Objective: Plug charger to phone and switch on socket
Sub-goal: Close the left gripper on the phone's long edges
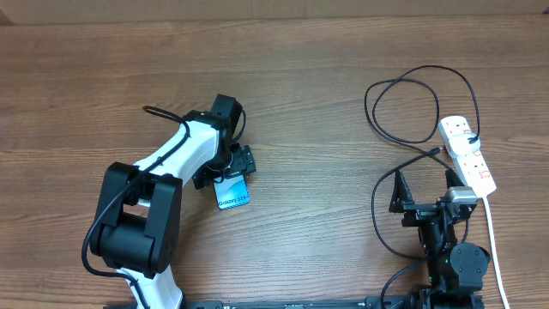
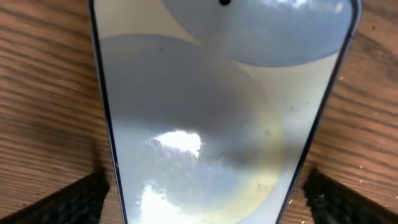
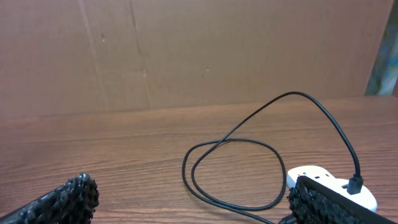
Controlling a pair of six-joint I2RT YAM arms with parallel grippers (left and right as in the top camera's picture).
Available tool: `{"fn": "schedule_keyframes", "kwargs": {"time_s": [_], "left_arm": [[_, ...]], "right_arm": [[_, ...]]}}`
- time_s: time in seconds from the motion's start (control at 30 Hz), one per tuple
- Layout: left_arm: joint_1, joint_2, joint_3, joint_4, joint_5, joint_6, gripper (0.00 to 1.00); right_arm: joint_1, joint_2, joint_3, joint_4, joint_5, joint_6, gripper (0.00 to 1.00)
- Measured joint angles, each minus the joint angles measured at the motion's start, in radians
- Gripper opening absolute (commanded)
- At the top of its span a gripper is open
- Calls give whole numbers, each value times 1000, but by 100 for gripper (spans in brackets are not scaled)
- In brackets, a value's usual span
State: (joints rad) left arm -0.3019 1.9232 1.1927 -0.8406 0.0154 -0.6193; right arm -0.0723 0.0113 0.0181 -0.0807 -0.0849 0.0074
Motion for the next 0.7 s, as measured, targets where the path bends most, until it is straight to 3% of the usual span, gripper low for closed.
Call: {"fn": "schedule_keyframes", "kwargs": {"time_s": [0.3,0.7], "left_arm": [[0,0,-1,4,-2,0,100],[0,0,-1,0,2,14,64]], "right_arm": [[0,0,0,0,0,0,99],[0,0,0,0,0,0,100]]}}
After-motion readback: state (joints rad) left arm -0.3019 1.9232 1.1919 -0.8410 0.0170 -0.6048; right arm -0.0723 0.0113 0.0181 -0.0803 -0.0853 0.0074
